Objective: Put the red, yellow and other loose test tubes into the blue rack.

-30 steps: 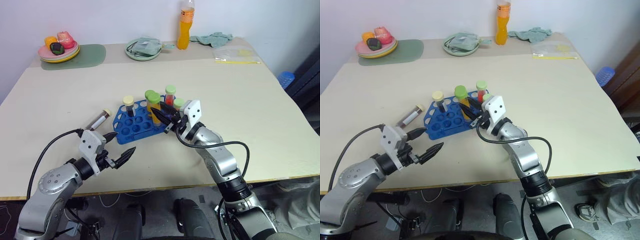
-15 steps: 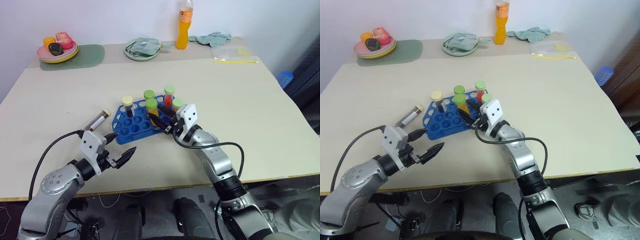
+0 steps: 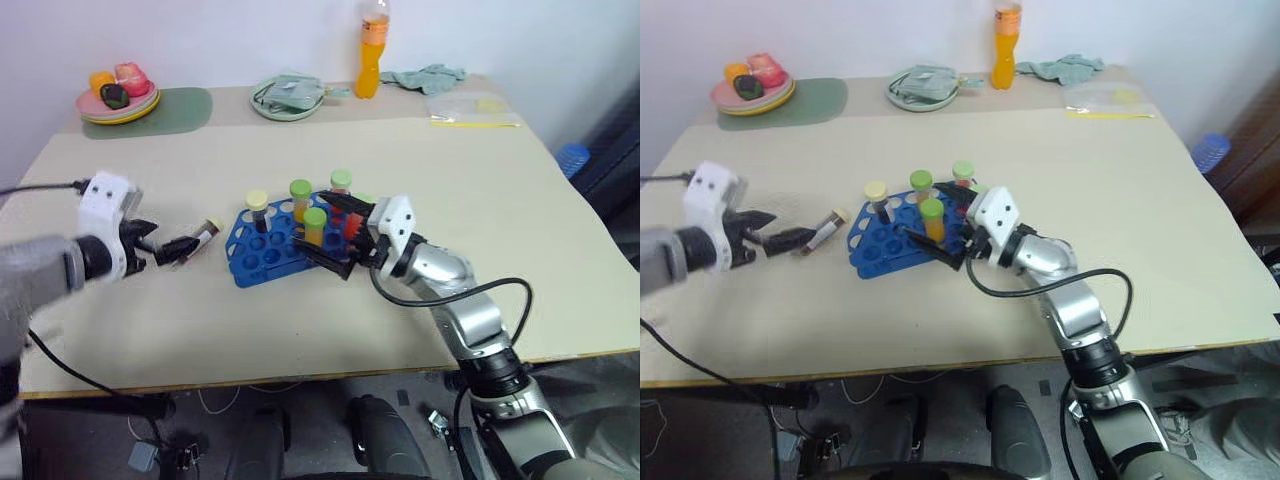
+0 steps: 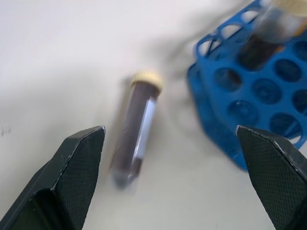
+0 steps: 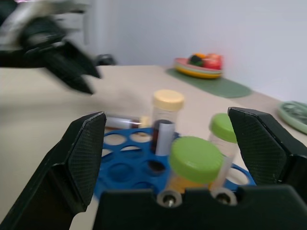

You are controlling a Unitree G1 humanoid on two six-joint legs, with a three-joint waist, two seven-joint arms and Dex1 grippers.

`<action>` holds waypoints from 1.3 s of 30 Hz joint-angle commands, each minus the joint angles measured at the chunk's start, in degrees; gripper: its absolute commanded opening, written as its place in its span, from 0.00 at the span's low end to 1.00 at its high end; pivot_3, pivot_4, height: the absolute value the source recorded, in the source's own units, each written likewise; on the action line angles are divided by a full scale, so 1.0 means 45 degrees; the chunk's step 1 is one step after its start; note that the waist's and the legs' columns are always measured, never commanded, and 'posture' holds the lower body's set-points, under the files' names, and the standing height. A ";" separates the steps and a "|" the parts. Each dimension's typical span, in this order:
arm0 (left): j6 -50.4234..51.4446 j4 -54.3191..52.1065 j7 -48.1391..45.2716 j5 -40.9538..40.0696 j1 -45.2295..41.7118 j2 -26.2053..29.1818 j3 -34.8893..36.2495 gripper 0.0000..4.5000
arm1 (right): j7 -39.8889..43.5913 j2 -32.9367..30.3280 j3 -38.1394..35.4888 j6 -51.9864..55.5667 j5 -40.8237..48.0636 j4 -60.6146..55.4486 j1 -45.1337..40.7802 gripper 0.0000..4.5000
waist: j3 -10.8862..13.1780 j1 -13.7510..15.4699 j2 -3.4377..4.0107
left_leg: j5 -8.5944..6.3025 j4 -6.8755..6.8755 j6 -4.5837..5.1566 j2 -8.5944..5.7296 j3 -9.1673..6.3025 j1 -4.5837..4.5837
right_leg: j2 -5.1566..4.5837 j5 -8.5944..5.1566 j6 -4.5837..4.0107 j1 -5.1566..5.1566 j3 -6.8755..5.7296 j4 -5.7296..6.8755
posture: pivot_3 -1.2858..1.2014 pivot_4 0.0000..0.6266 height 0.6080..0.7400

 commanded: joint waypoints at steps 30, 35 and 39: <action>-0.9911 1.0843 -0.4387 0.7161 -0.6567 -0.1841 -0.3515 0.16 | 0.1306 -0.2552 0.0145 0.2829 0.1203 -0.3680 0.1599 1.00 | 0.0033 0.0038 -0.0055 | 0.0006 0.0012 -0.0008 0.0001 -0.0004 -0.0035 | -0.0010 -0.0007 0.0009 -0.0034 0.0002 0.0007 | 0.52 0.24 1.00; -1.1088 0.2570 -0.2241 0.4257 -0.1457 -0.3852 0.2426 0.16 | 0.0979 -0.2472 -0.0048 0.2565 0.0929 -0.2803 0.2041 1.00 | 0.0025 0.0122 -0.0063 | 0.0006 0.0034 -0.0012 0.0016 -0.0027 -0.0054 | -0.0093 -0.0001 0.0023 -0.0036 0.0013 -0.0006 | 0.52 0.24 1.00; -1.1016 -0.4366 0.0333 0.3648 0.2802 -0.7052 0.2154 0.16 | 0.0285 -0.2130 -0.0400 0.2268 0.0542 -0.1486 0.2071 1.00 | 0.0011 0.0301 -0.0081 | 0.0005 0.0051 -0.0012 -0.0012 -0.0004 -0.0043 | -0.0136 0.0009 0.0039 -0.0023 0.0021 -0.0004 | 0.52 0.24 1.00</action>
